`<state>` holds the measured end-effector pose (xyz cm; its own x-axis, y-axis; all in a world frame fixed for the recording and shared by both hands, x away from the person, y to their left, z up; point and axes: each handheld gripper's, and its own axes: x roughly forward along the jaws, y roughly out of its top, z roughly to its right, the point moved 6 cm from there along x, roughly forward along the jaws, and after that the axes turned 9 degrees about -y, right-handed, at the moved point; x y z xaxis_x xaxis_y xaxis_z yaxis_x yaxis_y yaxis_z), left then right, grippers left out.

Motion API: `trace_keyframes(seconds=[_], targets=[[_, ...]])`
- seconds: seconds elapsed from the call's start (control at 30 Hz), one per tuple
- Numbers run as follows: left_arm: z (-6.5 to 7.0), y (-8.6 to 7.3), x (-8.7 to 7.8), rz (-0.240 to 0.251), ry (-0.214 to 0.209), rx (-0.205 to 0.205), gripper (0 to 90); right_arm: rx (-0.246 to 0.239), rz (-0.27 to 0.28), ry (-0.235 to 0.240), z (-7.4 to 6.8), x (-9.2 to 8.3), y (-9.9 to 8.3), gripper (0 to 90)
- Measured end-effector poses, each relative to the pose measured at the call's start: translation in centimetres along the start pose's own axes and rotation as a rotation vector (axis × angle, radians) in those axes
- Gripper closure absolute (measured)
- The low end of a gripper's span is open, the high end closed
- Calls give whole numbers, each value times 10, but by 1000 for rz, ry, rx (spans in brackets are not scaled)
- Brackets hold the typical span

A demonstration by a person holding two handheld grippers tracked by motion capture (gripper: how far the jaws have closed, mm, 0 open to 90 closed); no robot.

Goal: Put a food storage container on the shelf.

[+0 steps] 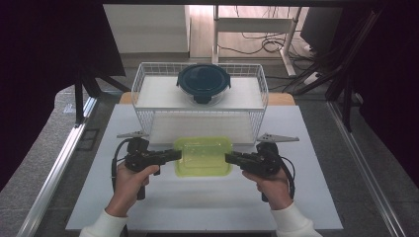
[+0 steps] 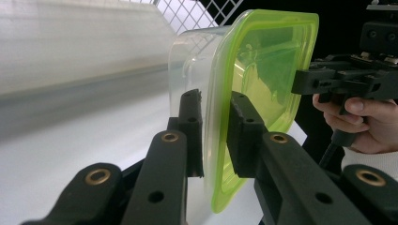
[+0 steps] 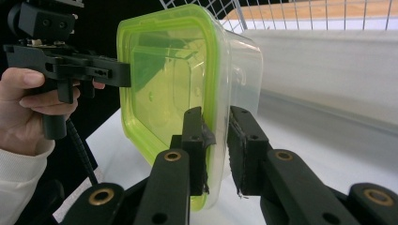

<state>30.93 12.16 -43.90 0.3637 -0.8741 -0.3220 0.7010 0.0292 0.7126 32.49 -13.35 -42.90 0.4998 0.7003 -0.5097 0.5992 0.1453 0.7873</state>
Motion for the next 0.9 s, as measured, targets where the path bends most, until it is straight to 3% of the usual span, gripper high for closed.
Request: trace_keyframes(seconds=[0.47, 0.7, 0.9], targets=[[8, 31, -4, 16, -6, 22, 778, -21, 25, -8, -3, -8, 31, 768], [5, 44, -5, 20, -23, 2, 778, -41, 32, -23, -4, -9, 45, 768], [8, 56, -6, 18, -18, 16, 778, -45, 40, -31, -3, -9, 57, 771]])
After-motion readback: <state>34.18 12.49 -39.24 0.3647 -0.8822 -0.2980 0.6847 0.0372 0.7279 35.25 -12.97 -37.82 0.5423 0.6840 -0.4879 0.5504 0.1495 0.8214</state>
